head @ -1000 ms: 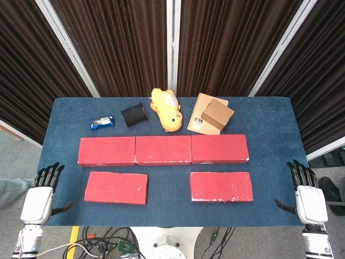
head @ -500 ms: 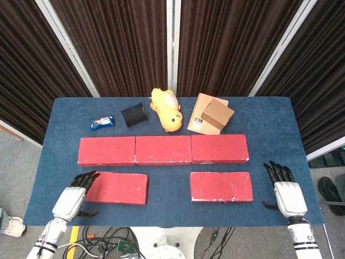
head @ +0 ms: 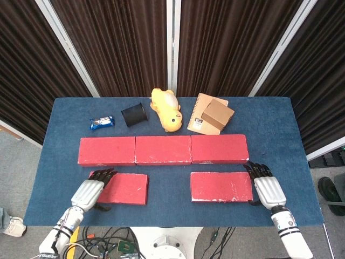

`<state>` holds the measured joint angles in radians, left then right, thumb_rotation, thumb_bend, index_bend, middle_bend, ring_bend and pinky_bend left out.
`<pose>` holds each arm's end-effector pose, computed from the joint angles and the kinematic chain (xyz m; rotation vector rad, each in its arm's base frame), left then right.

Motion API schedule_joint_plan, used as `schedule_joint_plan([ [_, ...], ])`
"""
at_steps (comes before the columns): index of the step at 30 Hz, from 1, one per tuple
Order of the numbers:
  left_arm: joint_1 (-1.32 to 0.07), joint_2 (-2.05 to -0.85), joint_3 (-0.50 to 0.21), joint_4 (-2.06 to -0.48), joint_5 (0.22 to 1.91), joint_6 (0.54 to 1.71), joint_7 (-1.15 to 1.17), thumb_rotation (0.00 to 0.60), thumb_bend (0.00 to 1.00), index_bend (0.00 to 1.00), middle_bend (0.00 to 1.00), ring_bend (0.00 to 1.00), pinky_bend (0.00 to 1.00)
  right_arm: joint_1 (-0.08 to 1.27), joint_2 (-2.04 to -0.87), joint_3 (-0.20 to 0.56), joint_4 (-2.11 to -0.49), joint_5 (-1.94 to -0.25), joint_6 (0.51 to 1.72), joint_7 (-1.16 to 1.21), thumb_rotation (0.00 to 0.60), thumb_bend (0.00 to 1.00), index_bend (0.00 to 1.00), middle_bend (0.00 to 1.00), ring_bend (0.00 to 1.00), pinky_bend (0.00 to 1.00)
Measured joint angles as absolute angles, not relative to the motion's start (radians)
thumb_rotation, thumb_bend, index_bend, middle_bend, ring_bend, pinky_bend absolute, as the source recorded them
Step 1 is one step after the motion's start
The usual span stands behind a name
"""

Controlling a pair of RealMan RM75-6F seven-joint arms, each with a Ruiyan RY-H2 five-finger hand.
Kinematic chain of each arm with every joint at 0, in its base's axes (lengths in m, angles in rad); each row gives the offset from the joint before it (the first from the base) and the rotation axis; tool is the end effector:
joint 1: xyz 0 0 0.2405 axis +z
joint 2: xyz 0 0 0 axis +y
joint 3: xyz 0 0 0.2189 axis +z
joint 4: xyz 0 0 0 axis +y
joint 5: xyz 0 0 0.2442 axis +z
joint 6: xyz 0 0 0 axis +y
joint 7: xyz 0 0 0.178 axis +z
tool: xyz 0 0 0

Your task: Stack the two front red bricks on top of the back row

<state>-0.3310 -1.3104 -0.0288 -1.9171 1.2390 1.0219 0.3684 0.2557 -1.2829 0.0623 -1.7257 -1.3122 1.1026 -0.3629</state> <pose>-0.1685 0.2198 -0.0391 -1.8101 -1.2992 -0.7916 -0.2369 -0.2414 -0.0038 1.6986 -1.0710 0.6849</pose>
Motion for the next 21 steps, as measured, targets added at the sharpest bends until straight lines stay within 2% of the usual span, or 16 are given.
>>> schedule_joint_plan([
  [16, -0.425, -1.354, -0.023, -1.858, 1.104, 0.942, 0.394, 0.6, 0.0, 0.01, 0.0, 0.0, 0.0, 0.353, -1.33, 0.066, -1.695, -1.243, 1.002, -0.387, 0.6, 0.0, 0.0, 0.0, 0.0, 0.0],
  [21, -0.442, -1.348, -0.018, -1.857, 1.083, 0.938, 0.393, 0.6, 0.0, 0.01, 0.0, 0.0, 0.0, 0.358, -1.32, 0.055, -1.711, -1.245, 1.008, -0.385, 0.6, 0.0, 0.0, 0.0, 0.0, 0.0],
])
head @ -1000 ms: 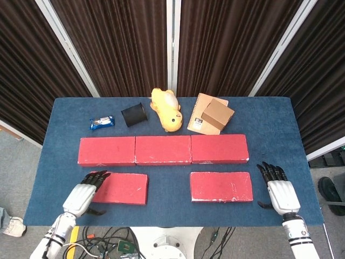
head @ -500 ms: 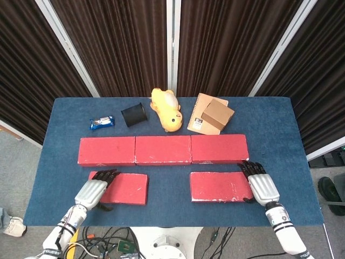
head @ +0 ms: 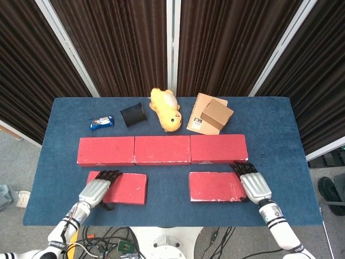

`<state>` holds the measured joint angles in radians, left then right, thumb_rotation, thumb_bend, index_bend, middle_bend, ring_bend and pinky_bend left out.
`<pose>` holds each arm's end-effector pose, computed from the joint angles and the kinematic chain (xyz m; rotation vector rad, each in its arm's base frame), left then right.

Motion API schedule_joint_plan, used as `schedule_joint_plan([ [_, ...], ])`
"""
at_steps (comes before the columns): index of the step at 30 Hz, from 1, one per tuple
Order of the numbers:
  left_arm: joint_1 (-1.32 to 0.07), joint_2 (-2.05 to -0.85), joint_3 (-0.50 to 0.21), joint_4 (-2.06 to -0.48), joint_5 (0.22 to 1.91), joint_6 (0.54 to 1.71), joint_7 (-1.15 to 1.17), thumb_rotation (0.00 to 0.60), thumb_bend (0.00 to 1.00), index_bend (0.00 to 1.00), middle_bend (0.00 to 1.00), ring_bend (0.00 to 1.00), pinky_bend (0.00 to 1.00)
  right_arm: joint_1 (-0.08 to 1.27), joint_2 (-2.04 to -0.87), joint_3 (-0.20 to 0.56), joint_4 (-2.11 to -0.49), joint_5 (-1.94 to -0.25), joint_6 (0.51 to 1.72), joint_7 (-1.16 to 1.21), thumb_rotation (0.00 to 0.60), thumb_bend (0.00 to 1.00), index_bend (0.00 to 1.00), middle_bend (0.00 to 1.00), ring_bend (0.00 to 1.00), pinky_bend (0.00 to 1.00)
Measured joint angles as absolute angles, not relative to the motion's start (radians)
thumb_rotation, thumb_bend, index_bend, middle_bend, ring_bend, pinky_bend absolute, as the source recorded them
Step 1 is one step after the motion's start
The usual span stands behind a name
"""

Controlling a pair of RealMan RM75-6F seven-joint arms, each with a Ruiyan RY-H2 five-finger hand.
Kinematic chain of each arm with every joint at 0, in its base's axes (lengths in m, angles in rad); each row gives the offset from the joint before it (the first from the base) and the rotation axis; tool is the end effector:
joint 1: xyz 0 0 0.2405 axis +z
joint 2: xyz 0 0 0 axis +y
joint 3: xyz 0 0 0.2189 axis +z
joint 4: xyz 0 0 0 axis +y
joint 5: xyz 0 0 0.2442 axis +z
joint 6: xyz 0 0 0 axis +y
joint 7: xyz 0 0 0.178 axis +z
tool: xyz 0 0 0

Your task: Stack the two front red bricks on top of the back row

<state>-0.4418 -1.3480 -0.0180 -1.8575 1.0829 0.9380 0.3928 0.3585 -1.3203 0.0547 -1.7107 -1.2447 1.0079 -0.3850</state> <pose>-0.1761 0.2306 -0.0619 -1.8695 -1.3520 -0.6805 -0.2201 -0.2545 -0.0290 1.8058 -1.0985 0.6637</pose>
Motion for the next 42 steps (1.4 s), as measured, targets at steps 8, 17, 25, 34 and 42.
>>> schedule_joint_plan([
  [8, -0.453, -1.317, -0.006, -1.888, 1.081, 0.954, 0.387, 0.6, 0.0, 0.01, 0.0, 0.0, 0.0, 0.345, -1.267, 0.033, -1.769, -1.269, 1.063, -0.4, 0.6, 0.0, 0.0, 0.0, 0.0, 0.0],
  [17, -0.485, -1.344, -0.009, -1.853, 1.052, 0.943, 0.383, 0.6, 0.0, 0.01, 0.0, 0.0, 0.0, 0.358, -1.269, 0.018, -1.771, -1.26, 1.036, -0.389, 0.6, 0.0, 0.0, 0.0, 0.0, 0.0],
  [25, -0.515, -1.354, -0.009, -1.836, 1.023, 0.927, 0.389, 0.6, 0.0, 0.01, 0.0, 0.0, 0.0, 0.385, -1.314, 0.015, -1.723, -1.238, 1.003, -0.38, 0.6, 0.0, 0.0, 0.0, 0.0, 0.0],
  [34, -0.535, -1.375, -0.004, -1.804, 0.996, 0.92, 0.384, 0.6, 0.0, 0.01, 0.0, 0.0, 0.0, 0.414, -1.357, 0.015, -1.682, -1.206, 0.97, -0.385, 0.6, 0.0, 0.0, 0.0, 0.0, 0.0],
  [42, -0.547, -1.39, 0.005, -1.777, 0.988, 0.916, 0.375, 0.6, 0.0, 0.01, 0.0, 0.0, 0.0, 0.432, -1.38, 0.011, -1.662, -1.189, 0.952, -0.381, 0.6, 0.0, 0.0, 0.0, 0.0, 0.0],
])
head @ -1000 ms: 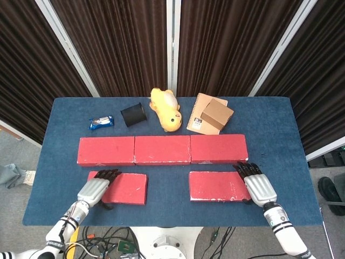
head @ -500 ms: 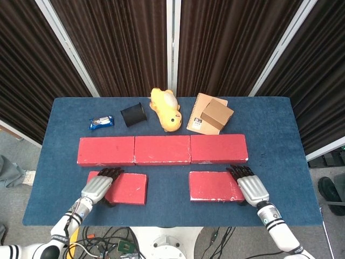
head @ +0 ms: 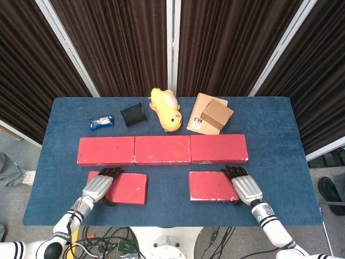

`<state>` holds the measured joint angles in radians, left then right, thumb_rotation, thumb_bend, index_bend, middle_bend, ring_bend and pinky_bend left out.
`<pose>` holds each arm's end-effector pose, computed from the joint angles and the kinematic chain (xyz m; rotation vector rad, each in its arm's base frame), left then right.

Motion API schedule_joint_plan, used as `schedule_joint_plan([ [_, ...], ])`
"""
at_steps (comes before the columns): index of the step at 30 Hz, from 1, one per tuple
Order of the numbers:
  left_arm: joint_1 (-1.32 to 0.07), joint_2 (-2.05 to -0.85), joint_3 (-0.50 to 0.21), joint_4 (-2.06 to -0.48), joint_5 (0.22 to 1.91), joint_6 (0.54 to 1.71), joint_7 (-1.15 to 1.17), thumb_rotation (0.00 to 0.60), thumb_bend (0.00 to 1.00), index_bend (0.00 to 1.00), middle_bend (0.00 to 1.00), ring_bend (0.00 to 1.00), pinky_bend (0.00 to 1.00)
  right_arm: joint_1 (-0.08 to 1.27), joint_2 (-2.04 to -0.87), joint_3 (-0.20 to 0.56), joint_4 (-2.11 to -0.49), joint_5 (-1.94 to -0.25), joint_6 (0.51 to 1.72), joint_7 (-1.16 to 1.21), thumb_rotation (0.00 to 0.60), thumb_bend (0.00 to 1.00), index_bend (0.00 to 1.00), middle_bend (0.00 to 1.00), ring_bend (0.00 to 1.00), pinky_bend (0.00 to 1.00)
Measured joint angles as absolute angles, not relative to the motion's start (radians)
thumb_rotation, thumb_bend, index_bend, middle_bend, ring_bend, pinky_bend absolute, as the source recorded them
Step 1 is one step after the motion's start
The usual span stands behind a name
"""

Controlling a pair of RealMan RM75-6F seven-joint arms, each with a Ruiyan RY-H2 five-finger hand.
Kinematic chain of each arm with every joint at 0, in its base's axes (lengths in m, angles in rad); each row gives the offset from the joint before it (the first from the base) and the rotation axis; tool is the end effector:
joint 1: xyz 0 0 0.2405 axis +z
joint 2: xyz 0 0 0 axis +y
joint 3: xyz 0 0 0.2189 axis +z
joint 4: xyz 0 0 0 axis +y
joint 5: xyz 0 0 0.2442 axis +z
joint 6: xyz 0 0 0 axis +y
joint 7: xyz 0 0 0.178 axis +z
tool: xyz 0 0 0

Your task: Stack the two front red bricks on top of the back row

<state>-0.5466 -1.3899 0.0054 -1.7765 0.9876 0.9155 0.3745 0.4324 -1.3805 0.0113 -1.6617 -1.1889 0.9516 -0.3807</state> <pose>-0.1827 0.2468 -0.0752 -1.8898 -1.3529 -0.6298 -0.2170 -0.2527 -0.0570 1.8860 -1.1460 0.6205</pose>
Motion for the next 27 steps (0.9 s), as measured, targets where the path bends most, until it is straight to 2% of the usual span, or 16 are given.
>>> schedule_joint_plan([
  [8, -0.56, -1.386, 0.016, -1.777, 0.984, 0.913, 0.384, 0.6, 0.0, 0.01, 0.0, 0.0, 0.0, 0.439, -1.388, 0.006, -1.647, -1.21, 0.958, -0.365, 0.6, 0.0, 0.0, 0.01, 0.0, 0.0],
  [13, -0.568, -1.389, 0.019, -1.779, 0.972, 0.918, 0.403, 0.6, 0.0, 0.01, 0.08, 0.0, 0.0, 0.444, -1.394, 0.001, -1.635, -1.212, 0.955, -0.359, 0.6, 0.0, 0.0, 0.04, 0.0, 0.0],
  [16, -0.572, -1.395, 0.02, -1.776, 0.959, 0.927, 0.414, 0.6, 0.02, 0.01, 0.13, 0.0, 0.0, 0.445, -1.398, 0.0, -1.631, -1.212, 0.959, -0.36, 0.6, 0.0, 0.0, 0.09, 0.01, 0.0],
  [20, -0.574, -1.4, 0.02, -1.778, 0.95, 0.943, 0.424, 0.6, 0.09, 0.01, 0.18, 0.0, 0.01, 0.446, -1.399, 0.001, -1.63, -1.22, 0.968, -0.354, 0.6, 0.02, 0.0, 0.2, 0.1, 0.02],
  [22, -0.575, -1.4, 0.021, -1.782, 0.951, 0.951, 0.43, 0.6, 0.1, 0.01, 0.21, 0.02, 0.03, 0.444, -1.399, 0.001, -1.63, -1.229, 0.977, -0.346, 0.6, 0.05, 0.0, 0.24, 0.15, 0.07],
  [27, -0.576, -1.4, 0.023, -1.789, 0.944, 0.96, 0.435, 0.6, 0.15, 0.01, 0.25, 0.06, 0.08, 0.438, -1.397, 0.001, -1.63, -1.248, 0.993, -0.323, 0.6, 0.08, 0.0, 0.27, 0.18, 0.09],
])
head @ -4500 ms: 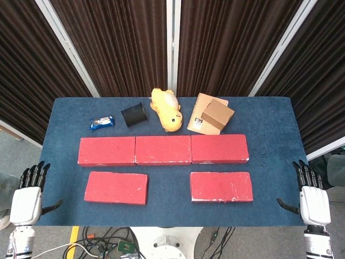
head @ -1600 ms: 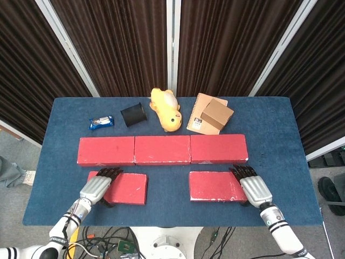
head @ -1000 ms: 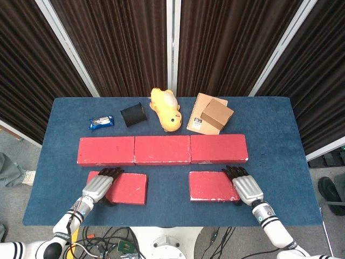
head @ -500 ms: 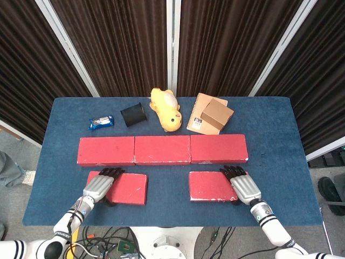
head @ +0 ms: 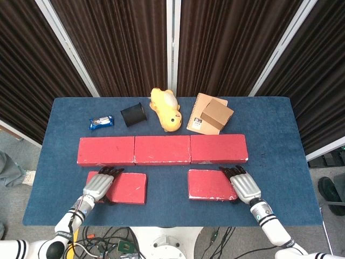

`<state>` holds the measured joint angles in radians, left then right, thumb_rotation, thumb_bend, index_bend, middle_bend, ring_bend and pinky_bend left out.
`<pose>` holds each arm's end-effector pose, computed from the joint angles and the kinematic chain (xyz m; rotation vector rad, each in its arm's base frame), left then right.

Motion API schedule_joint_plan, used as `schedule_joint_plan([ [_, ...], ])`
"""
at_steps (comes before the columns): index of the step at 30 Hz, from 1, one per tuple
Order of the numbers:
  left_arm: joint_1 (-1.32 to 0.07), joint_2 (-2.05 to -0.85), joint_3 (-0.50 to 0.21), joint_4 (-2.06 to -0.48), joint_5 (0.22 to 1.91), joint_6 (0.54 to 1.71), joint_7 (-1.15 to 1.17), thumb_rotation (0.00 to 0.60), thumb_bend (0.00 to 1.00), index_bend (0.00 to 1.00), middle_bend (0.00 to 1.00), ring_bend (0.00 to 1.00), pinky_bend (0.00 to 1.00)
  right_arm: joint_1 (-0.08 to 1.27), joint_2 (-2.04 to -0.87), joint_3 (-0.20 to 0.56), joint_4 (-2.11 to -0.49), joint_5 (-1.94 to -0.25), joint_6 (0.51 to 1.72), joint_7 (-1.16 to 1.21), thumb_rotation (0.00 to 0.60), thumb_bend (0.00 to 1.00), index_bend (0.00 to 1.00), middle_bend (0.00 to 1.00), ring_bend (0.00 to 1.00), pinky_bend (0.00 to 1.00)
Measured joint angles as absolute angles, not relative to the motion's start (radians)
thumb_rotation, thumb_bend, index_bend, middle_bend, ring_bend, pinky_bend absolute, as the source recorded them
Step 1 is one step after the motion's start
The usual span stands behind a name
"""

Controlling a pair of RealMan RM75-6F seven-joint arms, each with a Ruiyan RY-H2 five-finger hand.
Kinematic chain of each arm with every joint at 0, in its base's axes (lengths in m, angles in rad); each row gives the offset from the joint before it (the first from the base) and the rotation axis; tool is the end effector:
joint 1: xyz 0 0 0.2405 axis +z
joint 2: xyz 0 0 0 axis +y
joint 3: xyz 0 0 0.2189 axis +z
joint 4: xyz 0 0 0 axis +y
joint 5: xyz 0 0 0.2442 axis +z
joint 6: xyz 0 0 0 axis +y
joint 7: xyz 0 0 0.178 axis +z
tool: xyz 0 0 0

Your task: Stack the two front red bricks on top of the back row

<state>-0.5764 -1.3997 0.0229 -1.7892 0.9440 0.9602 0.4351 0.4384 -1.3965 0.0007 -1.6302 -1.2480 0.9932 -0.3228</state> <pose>-0.1792 0.2476 -0.0747 -1.8954 -1.3014 -0.6062 -0.2130 -0.2563 -0.0552 1.8798 -1.1175 0.6866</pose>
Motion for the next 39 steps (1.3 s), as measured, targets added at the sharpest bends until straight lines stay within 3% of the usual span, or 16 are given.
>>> schedule_joint_plan([
  [8, -0.556, -1.336, 0.03, -1.89, 0.989, 1.024, 0.436, 0.6, 0.16, 0.01, 0.25, 0.06, 0.09, 0.416, -1.351, -0.008, -1.677, -1.311, 1.056, -0.299, 0.6, 0.08, 0.0, 0.27, 0.18, 0.1],
  [18, -0.534, -1.095, 0.013, -2.059, 1.063, 1.08, 0.371, 0.6, 0.16, 0.02, 0.27, 0.06, 0.09, 0.432, -1.174, 0.033, -1.81, -1.338, 1.085, -0.303, 0.6, 0.08, 0.0, 0.27, 0.18, 0.09],
  [29, -0.705, -1.013, -0.105, -1.893, 0.913, 0.783, 0.22, 0.6, 0.16, 0.02, 0.28, 0.06, 0.11, 0.624, -1.069, 0.179, -1.826, -1.167, 0.857, -0.257, 0.6, 0.08, 0.0, 0.27, 0.18, 0.09],
  [39, -0.914, -1.103, -0.147, -1.654, 0.727, 0.59, 0.214, 0.6, 0.16, 0.02, 0.28, 0.06, 0.1, 0.79, -1.142, 0.224, -1.637, -1.013, 0.689, -0.227, 0.6, 0.08, 0.0, 0.26, 0.18, 0.09],
])
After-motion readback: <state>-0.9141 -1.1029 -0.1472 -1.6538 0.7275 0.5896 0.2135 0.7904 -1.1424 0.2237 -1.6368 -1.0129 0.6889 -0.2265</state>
